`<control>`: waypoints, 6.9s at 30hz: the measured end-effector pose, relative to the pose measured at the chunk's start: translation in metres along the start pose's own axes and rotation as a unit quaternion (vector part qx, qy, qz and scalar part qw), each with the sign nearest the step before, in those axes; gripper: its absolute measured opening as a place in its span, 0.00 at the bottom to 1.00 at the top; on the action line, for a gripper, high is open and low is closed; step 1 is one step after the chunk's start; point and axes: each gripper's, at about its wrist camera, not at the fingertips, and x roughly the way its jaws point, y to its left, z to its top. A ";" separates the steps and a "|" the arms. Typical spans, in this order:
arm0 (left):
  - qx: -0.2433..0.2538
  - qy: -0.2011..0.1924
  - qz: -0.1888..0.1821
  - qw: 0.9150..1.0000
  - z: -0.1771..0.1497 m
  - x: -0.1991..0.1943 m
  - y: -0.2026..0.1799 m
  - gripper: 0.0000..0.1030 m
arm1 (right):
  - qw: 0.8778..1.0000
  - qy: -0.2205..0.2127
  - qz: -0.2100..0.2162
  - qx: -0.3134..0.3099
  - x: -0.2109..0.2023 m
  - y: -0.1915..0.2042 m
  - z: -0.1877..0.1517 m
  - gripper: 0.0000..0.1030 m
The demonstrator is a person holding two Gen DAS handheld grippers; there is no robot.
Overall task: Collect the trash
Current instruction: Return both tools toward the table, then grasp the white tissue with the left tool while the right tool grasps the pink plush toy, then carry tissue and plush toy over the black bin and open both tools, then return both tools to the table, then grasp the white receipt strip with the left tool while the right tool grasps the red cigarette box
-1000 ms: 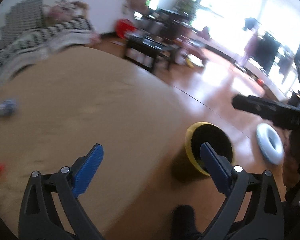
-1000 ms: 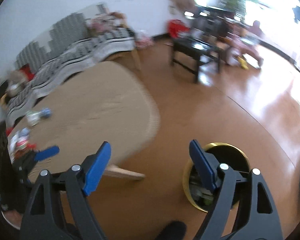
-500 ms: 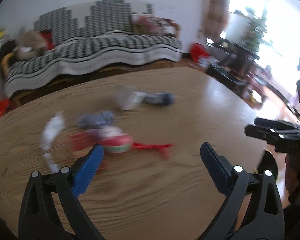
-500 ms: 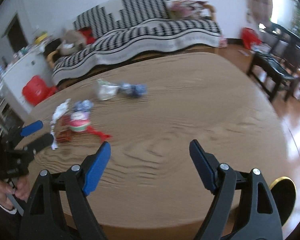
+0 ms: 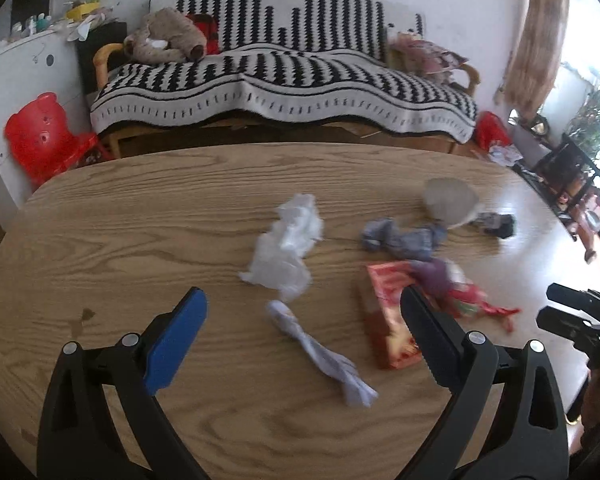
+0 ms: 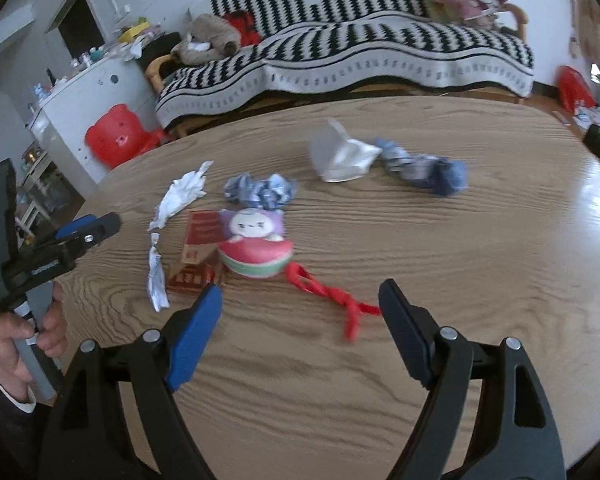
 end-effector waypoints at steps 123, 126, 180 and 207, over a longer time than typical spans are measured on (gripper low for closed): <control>0.337 0.183 -0.380 0.842 -0.257 0.014 -0.660 0.15 | 0.858 -0.023 -0.270 0.436 -0.335 -0.461 -0.345 0.49; 0.339 0.183 -0.381 0.841 -0.260 0.013 -0.661 0.15 | 0.858 -0.021 -0.272 0.435 -0.335 -0.461 -0.346 0.50; 0.112 -0.024 -0.004 0.993 -0.039 -0.032 -0.160 0.91 | 0.986 -0.052 -0.130 0.088 -0.110 -0.125 -0.040 0.91; -0.008 0.055 0.082 0.995 -0.053 0.046 -0.010 0.65 | 0.997 0.014 -0.073 -0.015 0.013 -0.007 -0.014 0.91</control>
